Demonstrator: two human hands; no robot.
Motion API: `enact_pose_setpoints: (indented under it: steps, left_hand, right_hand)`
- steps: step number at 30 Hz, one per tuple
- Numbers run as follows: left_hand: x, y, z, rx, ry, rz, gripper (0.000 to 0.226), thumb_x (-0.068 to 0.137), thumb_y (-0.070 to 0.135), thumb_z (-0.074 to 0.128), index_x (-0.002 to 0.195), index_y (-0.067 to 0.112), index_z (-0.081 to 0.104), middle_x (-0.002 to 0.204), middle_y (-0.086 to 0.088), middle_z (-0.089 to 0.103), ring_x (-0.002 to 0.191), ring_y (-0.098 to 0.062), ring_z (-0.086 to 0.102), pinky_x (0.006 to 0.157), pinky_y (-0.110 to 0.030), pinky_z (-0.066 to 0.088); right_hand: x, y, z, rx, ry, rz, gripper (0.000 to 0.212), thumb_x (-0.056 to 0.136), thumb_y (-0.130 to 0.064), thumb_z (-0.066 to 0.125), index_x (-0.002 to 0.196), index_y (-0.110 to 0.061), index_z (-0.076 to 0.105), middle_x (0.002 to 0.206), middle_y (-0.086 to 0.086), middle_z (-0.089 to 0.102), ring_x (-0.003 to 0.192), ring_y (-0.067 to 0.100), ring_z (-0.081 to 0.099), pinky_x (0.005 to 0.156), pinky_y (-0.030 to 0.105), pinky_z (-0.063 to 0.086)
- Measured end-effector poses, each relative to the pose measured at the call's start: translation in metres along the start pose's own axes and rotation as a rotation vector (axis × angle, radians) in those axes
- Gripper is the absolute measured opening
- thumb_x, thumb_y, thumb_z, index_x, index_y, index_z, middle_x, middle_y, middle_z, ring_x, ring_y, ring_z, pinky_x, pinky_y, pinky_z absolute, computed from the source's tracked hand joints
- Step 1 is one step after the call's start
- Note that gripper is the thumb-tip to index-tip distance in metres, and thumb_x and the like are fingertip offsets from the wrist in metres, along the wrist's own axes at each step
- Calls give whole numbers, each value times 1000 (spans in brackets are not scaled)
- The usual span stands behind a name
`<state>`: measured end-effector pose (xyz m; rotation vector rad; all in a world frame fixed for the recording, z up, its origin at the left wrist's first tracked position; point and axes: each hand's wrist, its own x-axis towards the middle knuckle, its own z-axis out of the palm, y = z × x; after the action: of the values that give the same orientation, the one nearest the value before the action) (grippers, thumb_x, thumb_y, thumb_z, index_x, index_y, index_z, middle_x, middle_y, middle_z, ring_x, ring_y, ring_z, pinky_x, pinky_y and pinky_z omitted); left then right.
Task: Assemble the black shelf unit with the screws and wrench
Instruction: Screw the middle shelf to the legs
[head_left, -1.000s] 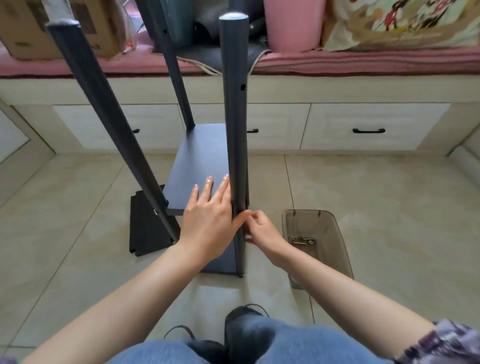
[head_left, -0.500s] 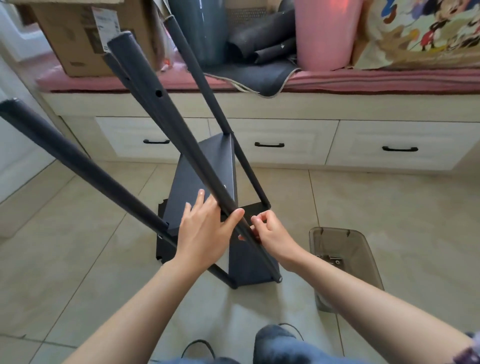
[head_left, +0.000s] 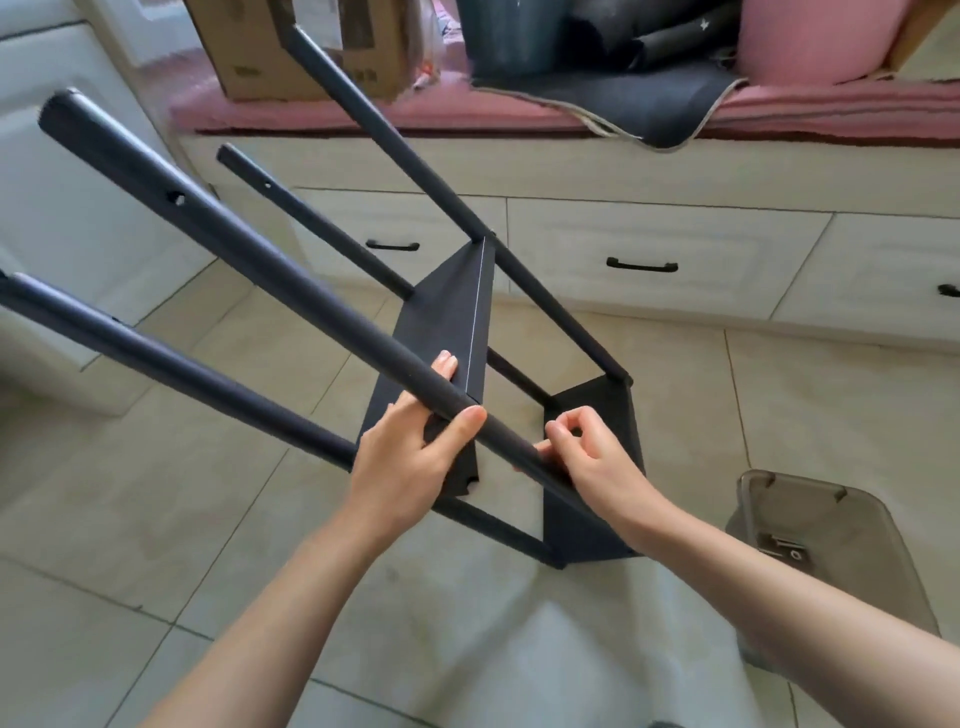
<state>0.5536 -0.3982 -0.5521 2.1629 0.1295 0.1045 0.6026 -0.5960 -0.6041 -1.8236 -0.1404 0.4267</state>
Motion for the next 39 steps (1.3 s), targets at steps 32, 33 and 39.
enact_pose_setpoints:
  steps: [32,33,39]
  left_hand:
    - [-125,-139,44,-554,229,-219,60,85,66,59,140,47,46,140,29,54,131,9,46,95,0,35]
    - [-129,-144,45,-548,220,-225,59,84,68,59,139,48,48,137,29,57,128,9,49,95,-1,36]
    - [-142,-179,46,-614,197,-278,63,84,73,61,142,51,48,144,13,56,136,-8,49,112,-28,36]
  right_hand:
    - [-29,32,55,-168,-239,145,16,100,-40,46,102,-25,45,84,-10,76,81,3,71,77,26,53]
    - [-30,35,59,-181,-239,143,16,101,-41,46,102,-25,45,84,-11,76,81,3,70,78,27,53]
    - [-30,46,80,-210,-262,193,18,100,-44,45,99,-26,45,85,-8,76,87,8,69,85,33,51]
